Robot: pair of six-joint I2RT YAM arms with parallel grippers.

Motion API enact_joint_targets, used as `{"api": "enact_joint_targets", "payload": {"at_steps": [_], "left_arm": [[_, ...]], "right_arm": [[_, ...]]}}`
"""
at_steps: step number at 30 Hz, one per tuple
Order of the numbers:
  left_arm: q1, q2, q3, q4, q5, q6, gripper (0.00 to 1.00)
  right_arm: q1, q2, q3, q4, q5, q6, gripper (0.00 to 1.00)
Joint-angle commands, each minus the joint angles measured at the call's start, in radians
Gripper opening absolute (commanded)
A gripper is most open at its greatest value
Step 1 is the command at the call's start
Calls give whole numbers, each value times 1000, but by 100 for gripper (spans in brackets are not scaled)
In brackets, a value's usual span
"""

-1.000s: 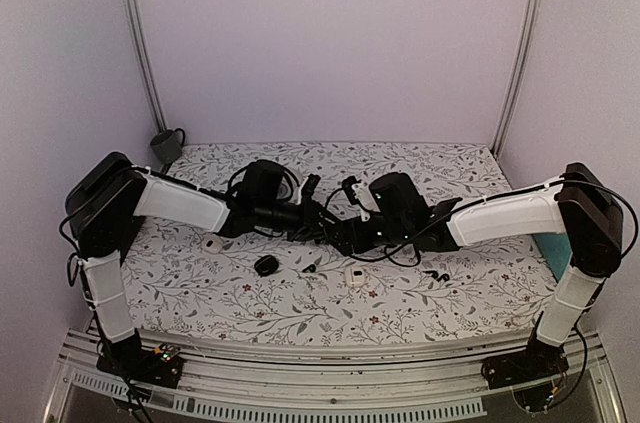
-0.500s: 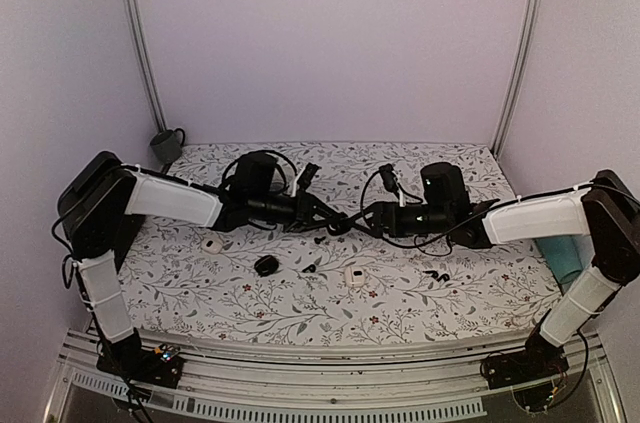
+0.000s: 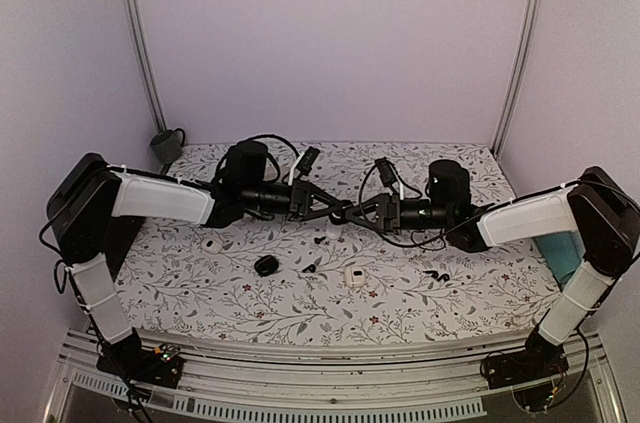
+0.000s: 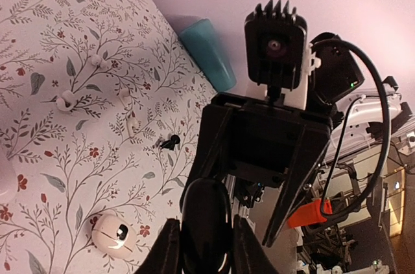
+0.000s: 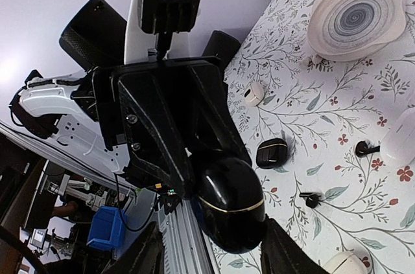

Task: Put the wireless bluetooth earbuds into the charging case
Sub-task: Pass from the left arm to the right

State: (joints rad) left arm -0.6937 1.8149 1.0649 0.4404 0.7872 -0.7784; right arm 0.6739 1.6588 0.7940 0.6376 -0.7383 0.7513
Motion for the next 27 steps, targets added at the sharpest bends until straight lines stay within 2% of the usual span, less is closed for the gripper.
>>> {"api": "enact_joint_targets", "payload": {"at_steps": [1,5,9,13,17,22,25,27], "left_arm": [[-7,-27,-3,52,39,-6,0],[-12,-34,-5,66,44,-14,0],[-17,-30,5,66,57,-13,0],[-20,-29,7,70,64,-14,1],[-22,-43,3,72,59,-16,19],[-22,-73,-18,104,24,-35,50],[-24,-94,-45,148,1,-65,60],[-25,-112,-72,191,-23,-84,62]], "right_arm": [[0,29,-10,120,-47,71,47],[1,40,-16,157,-61,104,32],[-1,38,-11,173,-59,119,29],[0,38,-9,193,-54,146,18],[0,34,-23,240,-46,178,6],[0,32,-54,351,0,250,4],[1,39,-66,415,37,285,4],[3,45,-72,474,58,317,4]]}}
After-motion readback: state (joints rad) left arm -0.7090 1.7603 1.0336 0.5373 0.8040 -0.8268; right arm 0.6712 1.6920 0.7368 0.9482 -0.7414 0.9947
